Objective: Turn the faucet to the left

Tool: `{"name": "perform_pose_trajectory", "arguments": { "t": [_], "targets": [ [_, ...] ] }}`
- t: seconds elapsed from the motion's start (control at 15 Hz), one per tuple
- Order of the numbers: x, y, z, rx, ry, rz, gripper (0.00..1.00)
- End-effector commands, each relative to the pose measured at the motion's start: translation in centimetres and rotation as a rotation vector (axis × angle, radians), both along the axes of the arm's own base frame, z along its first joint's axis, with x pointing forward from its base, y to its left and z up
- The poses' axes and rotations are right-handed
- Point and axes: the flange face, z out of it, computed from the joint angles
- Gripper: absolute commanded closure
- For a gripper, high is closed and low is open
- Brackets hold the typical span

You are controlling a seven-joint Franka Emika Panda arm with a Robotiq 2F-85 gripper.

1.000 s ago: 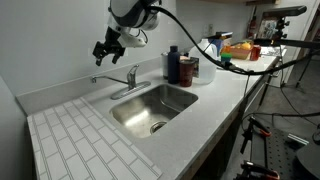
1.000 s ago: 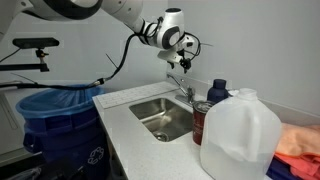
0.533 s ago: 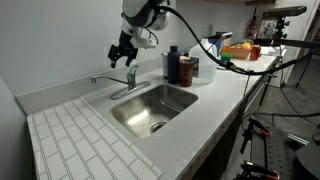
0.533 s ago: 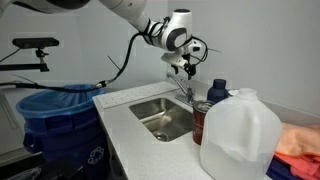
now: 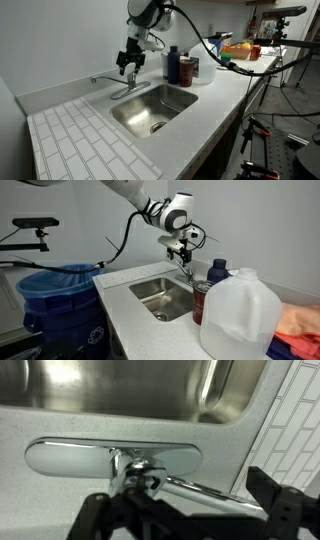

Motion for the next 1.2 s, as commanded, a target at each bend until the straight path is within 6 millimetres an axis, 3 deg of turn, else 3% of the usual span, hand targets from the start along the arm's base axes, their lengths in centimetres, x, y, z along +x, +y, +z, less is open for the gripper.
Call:
{"name": "perform_pose_trajectory", "arguments": {
  "t": [0.0, 0.6, 1.13],
  "targets": [
    [-2.3, -0.2, -0.4, 0.010, 0.064, 0.010, 0.00],
    [-1.9, -1.0, 0.4, -0.083, -0.049, -0.007, 0.00],
    [-2.0, 0.2, 1.4, -0.166, -0.255, 0.035, 0.00]
  ]
}}
